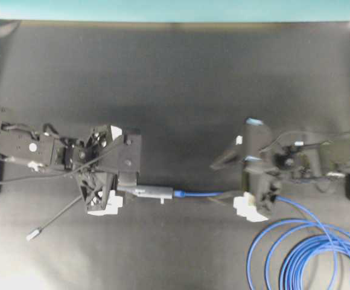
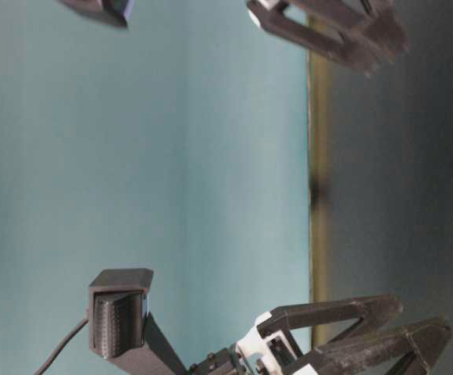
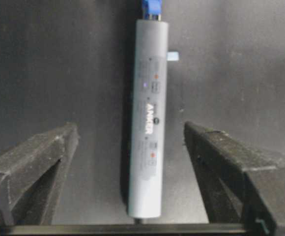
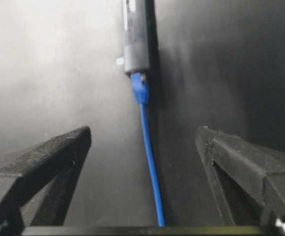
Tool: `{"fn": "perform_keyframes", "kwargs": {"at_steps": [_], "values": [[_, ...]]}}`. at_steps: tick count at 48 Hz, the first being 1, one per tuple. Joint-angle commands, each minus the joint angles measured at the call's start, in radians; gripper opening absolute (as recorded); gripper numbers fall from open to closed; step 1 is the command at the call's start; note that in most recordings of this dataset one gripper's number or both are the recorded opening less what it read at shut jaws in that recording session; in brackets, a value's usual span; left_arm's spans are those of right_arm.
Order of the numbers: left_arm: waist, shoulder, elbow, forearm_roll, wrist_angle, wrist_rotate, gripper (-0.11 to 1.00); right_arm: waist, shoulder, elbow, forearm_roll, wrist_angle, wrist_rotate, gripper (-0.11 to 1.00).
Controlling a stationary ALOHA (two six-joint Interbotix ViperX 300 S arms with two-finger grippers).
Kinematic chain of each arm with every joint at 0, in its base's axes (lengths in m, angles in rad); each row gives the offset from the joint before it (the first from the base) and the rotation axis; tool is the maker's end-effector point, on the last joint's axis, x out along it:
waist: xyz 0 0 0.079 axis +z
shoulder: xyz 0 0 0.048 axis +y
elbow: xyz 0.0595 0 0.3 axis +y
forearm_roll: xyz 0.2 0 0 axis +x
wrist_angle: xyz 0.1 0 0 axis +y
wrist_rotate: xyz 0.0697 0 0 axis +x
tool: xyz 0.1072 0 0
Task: Insert the LAN cable into the hub.
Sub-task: 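Open both grippers, lower the connected hub, and retract both arms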
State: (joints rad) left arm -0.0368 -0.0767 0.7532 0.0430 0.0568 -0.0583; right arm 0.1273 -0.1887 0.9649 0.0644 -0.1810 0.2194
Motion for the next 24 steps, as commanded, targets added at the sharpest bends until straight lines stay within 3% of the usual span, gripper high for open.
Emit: {"fn": "perform_keyframes", "kwargs": {"at_steps": [1, 24], "values": [[-0.002, -0.057, -0.002, 0.003, -0.003, -0.002, 0.85, 0.0, -0.057, 0.015, 0.002, -0.009, 0.009, 0.86], [-0.012, -0.476, 0.166, 0.003, -0.031, -0.038, 0.84, -0.038, -0.492, 0.193, -0.003, 0.003, 0.0, 0.86]]}}
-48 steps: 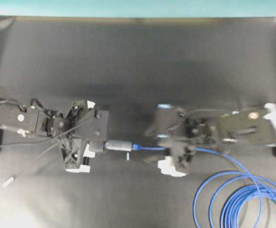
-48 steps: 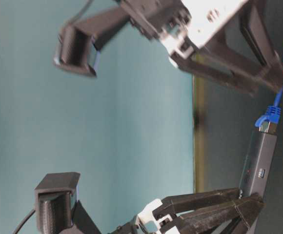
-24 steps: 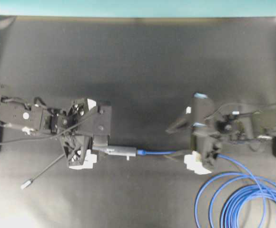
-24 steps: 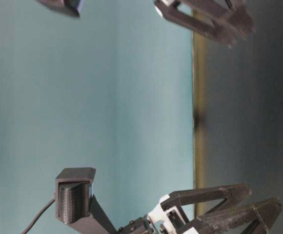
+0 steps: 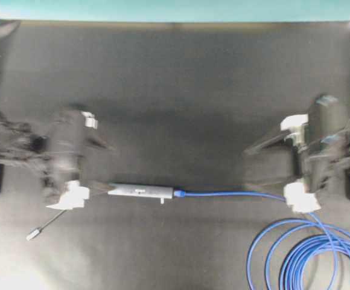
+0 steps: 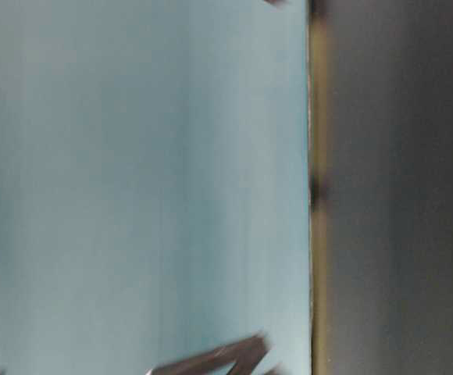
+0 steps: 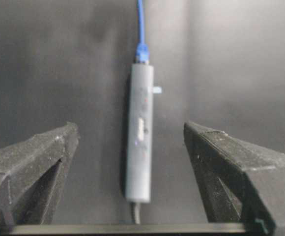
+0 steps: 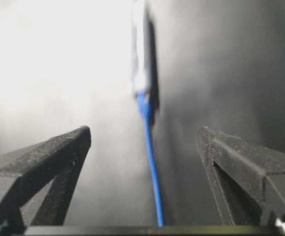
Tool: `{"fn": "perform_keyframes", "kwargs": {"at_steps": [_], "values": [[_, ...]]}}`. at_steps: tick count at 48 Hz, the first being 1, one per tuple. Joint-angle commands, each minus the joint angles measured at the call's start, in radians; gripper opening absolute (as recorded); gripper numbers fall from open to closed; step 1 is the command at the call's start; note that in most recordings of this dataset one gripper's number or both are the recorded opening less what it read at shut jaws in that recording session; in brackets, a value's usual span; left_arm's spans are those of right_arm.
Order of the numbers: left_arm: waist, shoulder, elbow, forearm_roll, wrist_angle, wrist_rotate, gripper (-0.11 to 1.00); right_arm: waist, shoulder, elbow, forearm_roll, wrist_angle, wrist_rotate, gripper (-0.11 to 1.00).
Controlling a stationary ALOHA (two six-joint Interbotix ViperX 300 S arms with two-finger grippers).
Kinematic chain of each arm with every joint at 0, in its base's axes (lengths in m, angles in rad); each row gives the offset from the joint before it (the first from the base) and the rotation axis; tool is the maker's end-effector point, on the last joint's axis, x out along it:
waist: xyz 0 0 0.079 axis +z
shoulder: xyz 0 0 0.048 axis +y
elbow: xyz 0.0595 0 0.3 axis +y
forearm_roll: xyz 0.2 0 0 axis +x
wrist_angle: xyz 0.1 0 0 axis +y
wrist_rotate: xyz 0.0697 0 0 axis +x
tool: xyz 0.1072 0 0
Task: Insert the LAN cable into the hub.
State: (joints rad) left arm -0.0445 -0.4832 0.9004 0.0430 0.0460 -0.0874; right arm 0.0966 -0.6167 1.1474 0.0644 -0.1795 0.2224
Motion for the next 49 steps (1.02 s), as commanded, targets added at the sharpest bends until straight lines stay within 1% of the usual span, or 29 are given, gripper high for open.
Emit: {"fn": "perform_keyframes", "kwargs": {"at_steps": [1, 5, 11, 16, 21, 27, 32, 49], "values": [[-0.005, -0.086, 0.029, 0.003, -0.028, -0.014, 0.84, -0.011, -0.086, 0.015, -0.003, 0.009, -0.005, 0.86], [-0.008, -0.156, 0.066, 0.003, -0.052, -0.026, 0.84, -0.018, -0.17, 0.031, -0.005, 0.052, -0.012, 0.86], [-0.006, -0.279, 0.11, 0.003, -0.055, -0.028, 0.84, -0.038, -0.29, 0.034, -0.009, 0.17, -0.017, 0.86], [-0.002, -0.37, 0.15, 0.003, -0.055, -0.029, 0.84, -0.057, -0.371, 0.035, -0.009, 0.273, -0.018, 0.86], [0.005, -0.454, 0.184, 0.003, -0.054, -0.029, 0.83, -0.074, -0.426, 0.035, -0.012, 0.333, -0.018, 0.86], [0.012, -0.543, 0.227, 0.003, -0.054, -0.029, 0.81, -0.087, -0.471, 0.035, -0.02, 0.374, -0.018, 0.86], [0.014, -0.586, 0.25, 0.003, -0.054, -0.031, 0.79, -0.092, -0.482, 0.035, -0.023, 0.376, -0.018, 0.86], [0.014, -0.598, 0.268, 0.003, -0.055, -0.029, 0.78, -0.095, -0.483, 0.046, -0.023, 0.38, -0.017, 0.86]]}}
